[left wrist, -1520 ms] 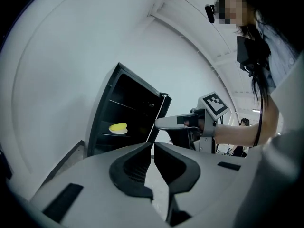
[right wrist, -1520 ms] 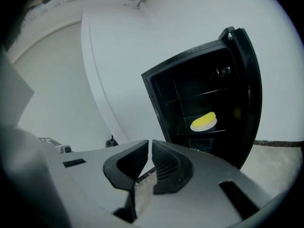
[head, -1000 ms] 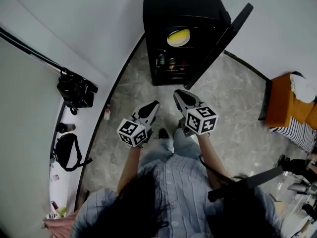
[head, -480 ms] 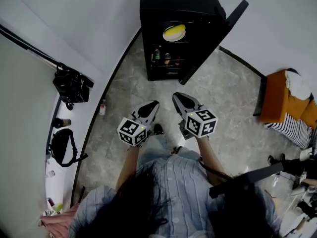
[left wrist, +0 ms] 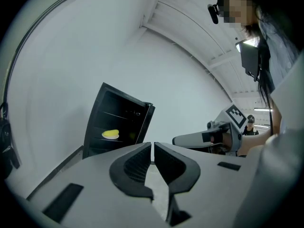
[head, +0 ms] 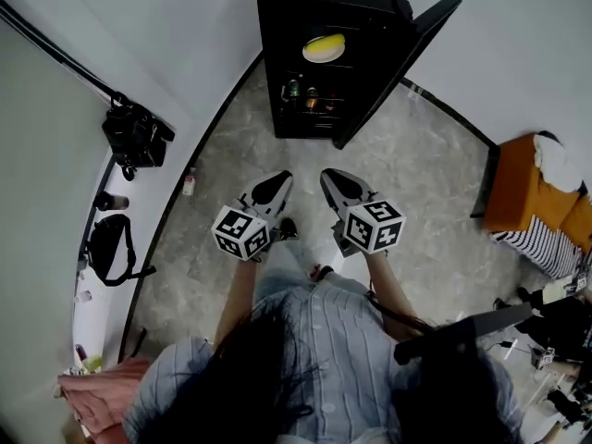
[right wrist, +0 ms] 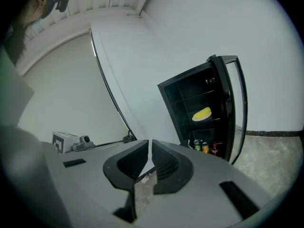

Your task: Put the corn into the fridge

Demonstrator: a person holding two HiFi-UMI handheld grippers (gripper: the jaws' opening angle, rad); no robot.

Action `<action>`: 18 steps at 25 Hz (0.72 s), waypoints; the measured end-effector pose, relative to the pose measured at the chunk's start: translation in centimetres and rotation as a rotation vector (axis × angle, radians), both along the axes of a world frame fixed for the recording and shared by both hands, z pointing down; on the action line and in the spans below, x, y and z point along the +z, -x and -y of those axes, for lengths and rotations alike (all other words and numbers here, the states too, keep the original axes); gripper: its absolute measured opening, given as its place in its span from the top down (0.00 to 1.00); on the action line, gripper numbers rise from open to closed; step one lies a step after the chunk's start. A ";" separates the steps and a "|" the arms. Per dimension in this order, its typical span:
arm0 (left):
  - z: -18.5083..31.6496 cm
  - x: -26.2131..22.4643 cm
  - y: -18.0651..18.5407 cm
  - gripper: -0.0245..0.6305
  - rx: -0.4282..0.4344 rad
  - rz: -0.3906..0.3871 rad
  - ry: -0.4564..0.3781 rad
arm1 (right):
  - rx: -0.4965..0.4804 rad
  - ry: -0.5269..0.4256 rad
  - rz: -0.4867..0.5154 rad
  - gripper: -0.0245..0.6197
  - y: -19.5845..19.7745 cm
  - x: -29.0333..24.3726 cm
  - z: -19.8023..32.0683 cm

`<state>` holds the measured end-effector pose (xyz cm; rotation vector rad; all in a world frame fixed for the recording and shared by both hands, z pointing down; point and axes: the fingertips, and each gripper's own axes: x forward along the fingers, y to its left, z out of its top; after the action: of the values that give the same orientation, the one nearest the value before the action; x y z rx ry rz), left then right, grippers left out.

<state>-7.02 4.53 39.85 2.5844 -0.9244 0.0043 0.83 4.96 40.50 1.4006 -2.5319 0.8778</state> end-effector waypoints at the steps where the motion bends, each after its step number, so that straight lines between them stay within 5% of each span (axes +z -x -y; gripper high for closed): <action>1: -0.7 -0.1 -0.1 0.93 -0.012 -0.001 0.001 | -0.003 -0.002 0.001 0.91 -0.4 -0.1 -0.8; 18: -15.3 -2.7 -7.3 0.93 -0.033 0.051 -0.060 | -0.080 -0.088 -0.022 0.91 -7.3 -1.6 -15.8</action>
<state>0.30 19.80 37.17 2.6347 -0.9998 0.0338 8.16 20.79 38.93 1.3145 -2.6198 0.7420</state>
